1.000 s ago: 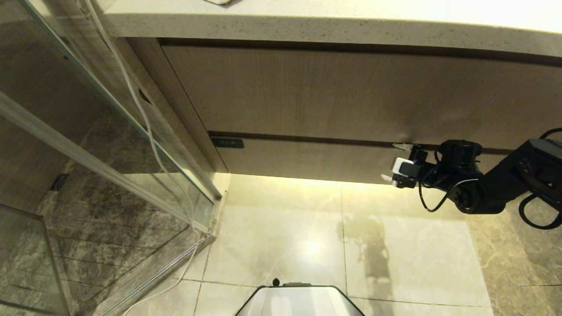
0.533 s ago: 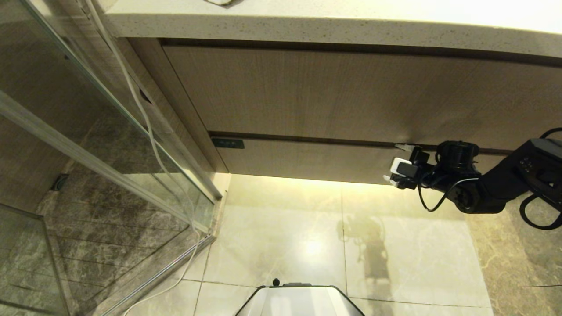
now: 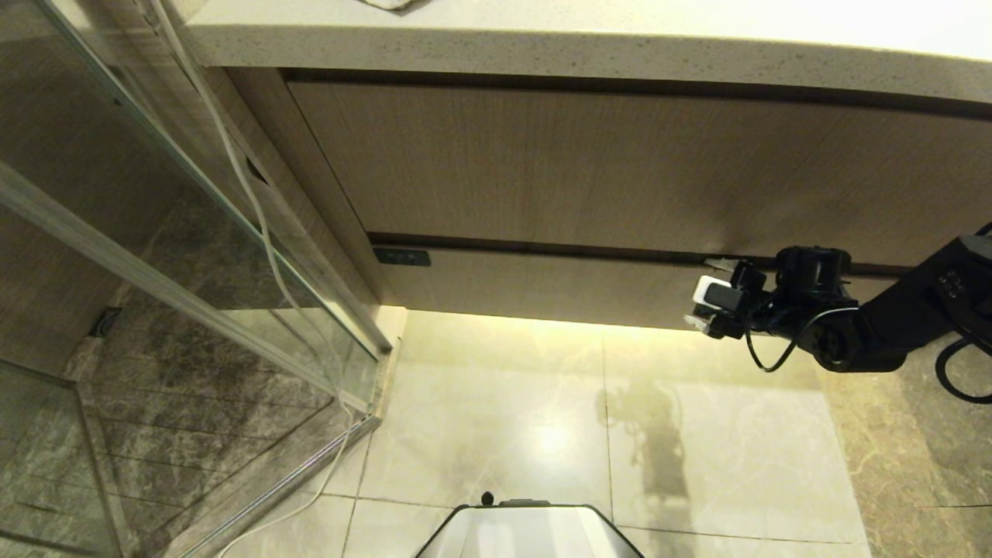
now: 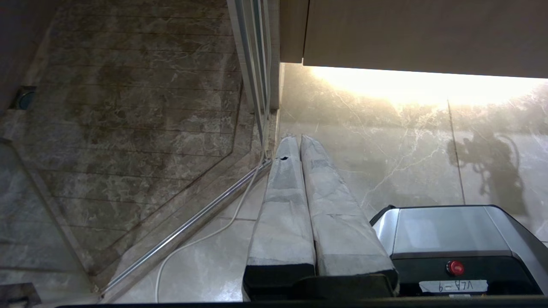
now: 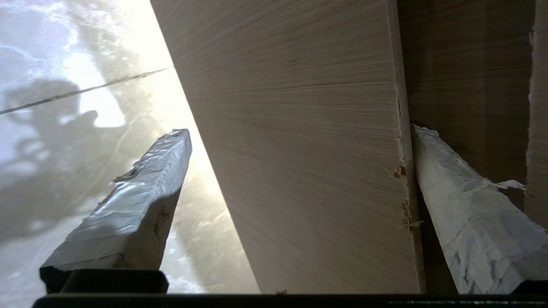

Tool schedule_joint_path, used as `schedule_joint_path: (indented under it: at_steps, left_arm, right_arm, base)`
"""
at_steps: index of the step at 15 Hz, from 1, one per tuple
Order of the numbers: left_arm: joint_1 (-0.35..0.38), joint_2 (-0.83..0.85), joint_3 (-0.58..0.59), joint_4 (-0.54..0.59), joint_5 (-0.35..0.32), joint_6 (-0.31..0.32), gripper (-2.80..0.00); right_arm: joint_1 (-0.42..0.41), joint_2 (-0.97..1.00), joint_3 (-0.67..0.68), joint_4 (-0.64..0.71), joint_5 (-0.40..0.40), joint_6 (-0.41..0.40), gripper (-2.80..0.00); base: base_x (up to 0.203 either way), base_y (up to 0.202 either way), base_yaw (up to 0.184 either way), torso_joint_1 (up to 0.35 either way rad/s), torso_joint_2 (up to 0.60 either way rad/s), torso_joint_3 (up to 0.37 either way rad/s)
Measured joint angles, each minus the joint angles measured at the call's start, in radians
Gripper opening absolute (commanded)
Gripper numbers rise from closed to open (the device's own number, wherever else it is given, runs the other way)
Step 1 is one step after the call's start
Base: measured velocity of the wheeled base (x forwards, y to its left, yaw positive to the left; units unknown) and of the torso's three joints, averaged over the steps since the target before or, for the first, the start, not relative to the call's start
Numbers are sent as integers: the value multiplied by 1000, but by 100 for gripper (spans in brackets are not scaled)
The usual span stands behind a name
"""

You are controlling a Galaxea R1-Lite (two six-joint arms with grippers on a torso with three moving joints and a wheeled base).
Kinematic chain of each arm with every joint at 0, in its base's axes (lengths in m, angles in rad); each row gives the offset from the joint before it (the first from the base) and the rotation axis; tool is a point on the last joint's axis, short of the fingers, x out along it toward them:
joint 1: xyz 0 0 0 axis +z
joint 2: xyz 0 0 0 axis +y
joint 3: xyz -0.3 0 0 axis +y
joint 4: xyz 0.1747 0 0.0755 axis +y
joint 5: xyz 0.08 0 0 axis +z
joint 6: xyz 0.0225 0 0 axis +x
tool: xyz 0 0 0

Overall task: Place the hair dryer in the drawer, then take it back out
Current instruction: Pull open the drawer

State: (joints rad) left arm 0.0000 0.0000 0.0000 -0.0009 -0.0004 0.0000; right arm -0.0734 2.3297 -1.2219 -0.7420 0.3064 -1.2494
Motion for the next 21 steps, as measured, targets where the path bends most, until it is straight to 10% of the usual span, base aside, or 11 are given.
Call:
schedule_joint_path:
  at_steps: [13,21]
  left_arm:
    - [0,0,0,0,0,0,-280]
    - [0,0,0,0,0,0,-280]
  right_arm:
    - [14,-97,71,182,-100,4,0]
    - [-12,-282,146,576,-127,4,0]
  base:
    - [0,0,0,0,0,0]
    - [0,0,0,0,0,0]
